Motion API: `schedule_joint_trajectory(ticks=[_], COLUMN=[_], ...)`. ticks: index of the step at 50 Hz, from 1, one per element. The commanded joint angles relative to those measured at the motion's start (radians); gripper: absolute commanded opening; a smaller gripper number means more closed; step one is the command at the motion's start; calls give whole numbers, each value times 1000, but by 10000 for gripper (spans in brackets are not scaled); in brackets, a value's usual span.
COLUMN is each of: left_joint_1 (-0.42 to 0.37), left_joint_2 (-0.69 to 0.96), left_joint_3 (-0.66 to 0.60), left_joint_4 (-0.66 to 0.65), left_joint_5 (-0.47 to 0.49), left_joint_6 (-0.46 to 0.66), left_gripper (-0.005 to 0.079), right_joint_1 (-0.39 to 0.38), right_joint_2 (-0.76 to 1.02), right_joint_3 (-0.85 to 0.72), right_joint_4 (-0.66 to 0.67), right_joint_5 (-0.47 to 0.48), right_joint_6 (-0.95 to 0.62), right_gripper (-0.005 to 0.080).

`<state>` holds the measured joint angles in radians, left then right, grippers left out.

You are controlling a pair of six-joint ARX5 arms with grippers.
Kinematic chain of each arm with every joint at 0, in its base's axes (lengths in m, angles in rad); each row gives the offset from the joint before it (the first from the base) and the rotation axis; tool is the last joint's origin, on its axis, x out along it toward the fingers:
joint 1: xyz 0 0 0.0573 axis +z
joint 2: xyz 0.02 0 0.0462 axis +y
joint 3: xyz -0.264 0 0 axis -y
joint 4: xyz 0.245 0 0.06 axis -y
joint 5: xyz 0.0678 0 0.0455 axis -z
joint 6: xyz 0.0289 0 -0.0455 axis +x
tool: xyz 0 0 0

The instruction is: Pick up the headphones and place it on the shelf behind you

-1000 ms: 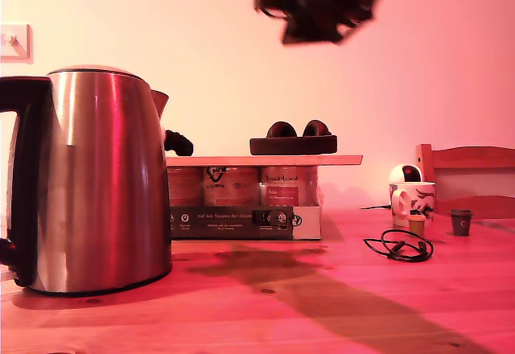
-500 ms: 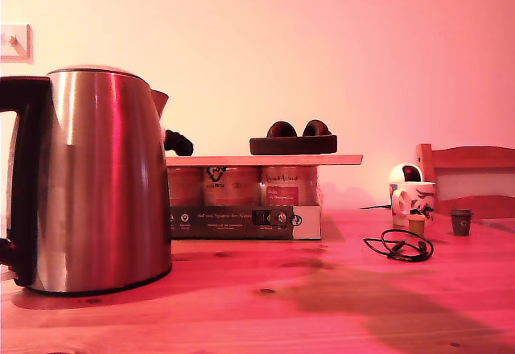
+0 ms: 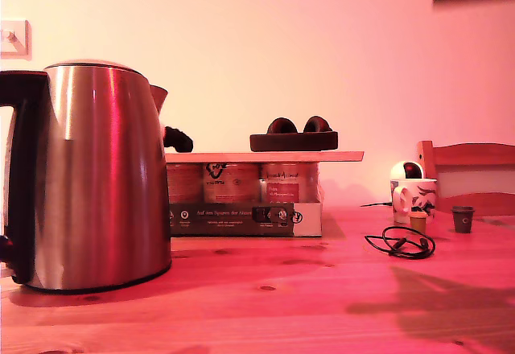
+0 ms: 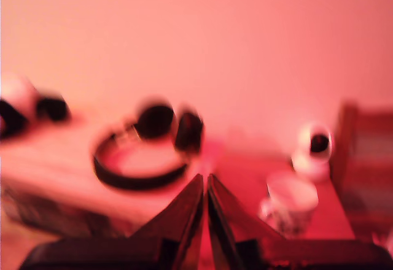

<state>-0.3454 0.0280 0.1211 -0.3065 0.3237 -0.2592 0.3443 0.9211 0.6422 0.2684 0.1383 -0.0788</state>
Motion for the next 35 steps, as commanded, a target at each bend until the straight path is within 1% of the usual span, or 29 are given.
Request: schedule_joint_trajectory(ticks=[1,5,13,17,24,35], left_joint_1=[-4,-3,-3,-3,-3,-3], left_joint_2=[4,4,4,4,4,4], left_joint_3=[-12,-12,-12,-12,-12,-12], left_joint_4=[12,12,11,11,11,5], left_joint_5=[4,4,4,-1,-5,-4], left_joint_6=[-3,-3,-3,0,5,5], left_gripper=[-19,-19,-19,-19,-19,-19], right_joint_1=[15,28,35,35,35,35], right_joint_2=[-17,-56,-141,-189,-288,-455], right_joint_3=[-54,-60,-76,-100,-171,-294], right_joint_4=[-31,-81,-169,-189,-216,-256], right_joint_5=[1,7,84,100,135,145], right_joint_6=[3,2,4,6,52,83], right_gripper=[-12,-12,-12,-12,-12,-12])
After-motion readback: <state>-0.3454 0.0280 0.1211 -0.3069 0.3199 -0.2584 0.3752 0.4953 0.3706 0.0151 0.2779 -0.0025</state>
